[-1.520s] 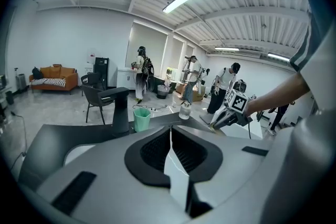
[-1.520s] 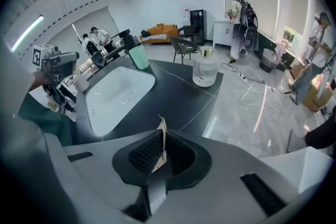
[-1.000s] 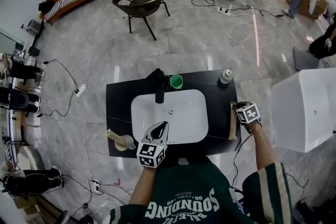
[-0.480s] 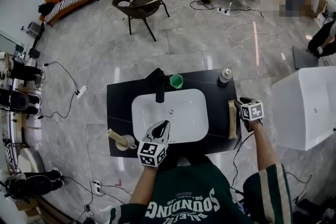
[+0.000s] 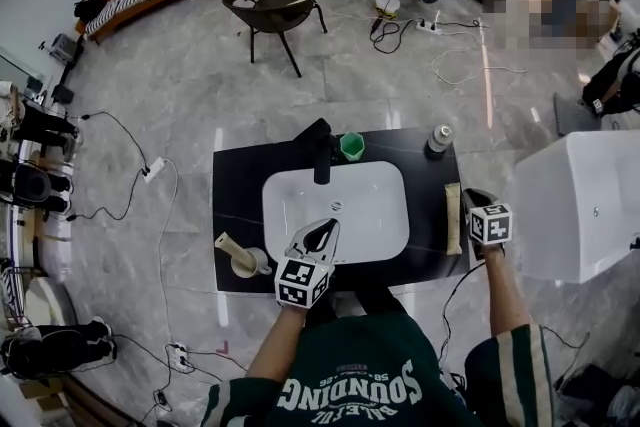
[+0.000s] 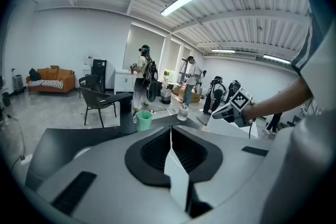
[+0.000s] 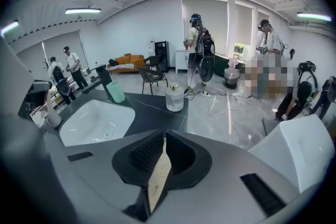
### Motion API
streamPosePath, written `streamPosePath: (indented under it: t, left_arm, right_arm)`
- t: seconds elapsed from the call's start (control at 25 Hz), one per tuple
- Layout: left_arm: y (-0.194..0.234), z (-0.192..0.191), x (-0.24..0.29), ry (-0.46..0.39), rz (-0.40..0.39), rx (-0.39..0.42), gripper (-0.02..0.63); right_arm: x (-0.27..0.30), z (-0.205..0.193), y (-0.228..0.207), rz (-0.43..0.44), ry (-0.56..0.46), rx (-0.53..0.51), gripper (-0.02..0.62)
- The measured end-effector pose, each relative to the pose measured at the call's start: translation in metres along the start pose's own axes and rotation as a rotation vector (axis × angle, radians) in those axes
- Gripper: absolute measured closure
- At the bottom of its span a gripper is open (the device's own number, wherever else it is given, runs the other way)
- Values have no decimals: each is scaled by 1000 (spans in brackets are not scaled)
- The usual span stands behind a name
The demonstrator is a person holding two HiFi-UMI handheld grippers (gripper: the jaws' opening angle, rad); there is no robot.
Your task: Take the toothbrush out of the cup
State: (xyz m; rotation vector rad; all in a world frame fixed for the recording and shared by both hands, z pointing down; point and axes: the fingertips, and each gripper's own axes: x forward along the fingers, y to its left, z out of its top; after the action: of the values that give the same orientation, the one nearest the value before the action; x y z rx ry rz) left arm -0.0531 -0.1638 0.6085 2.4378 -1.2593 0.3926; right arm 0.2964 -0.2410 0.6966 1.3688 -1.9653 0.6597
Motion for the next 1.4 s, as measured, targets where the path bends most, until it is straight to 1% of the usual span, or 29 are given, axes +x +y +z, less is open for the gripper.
streamPosePath:
  t: [0.2,0.48,0.64,0.76,0.88,1.08,1.4]
  left_arm:
    - [11,-3,-20,-13,-24,11,594]
    - [38,1,-57,-37,-21,11,594]
    - [60,-1,-81,-60,4,-2,594]
    - [75,-5,-98,-73,24,-12,594]
    - [89,-11,-116,-81,46,-26,594]
    - [112,-22,-146,-94,79,-43,594]
    - [154,-43,-193,-105,135,-73,594]
  right_arm:
    - [-13,0,47,4,-31,18,546]
    - [-19,15,127,58,-79,4,545]
    - [-18,28,166,69,-103,-16,545]
    - [-18,41,195,77,-140,-32,545]
    - [-19,53,230,107,-173,-51,545]
    - [-11,60,292,154,-177,-115,543]
    - [1,70,371,202,-192,-170,543]
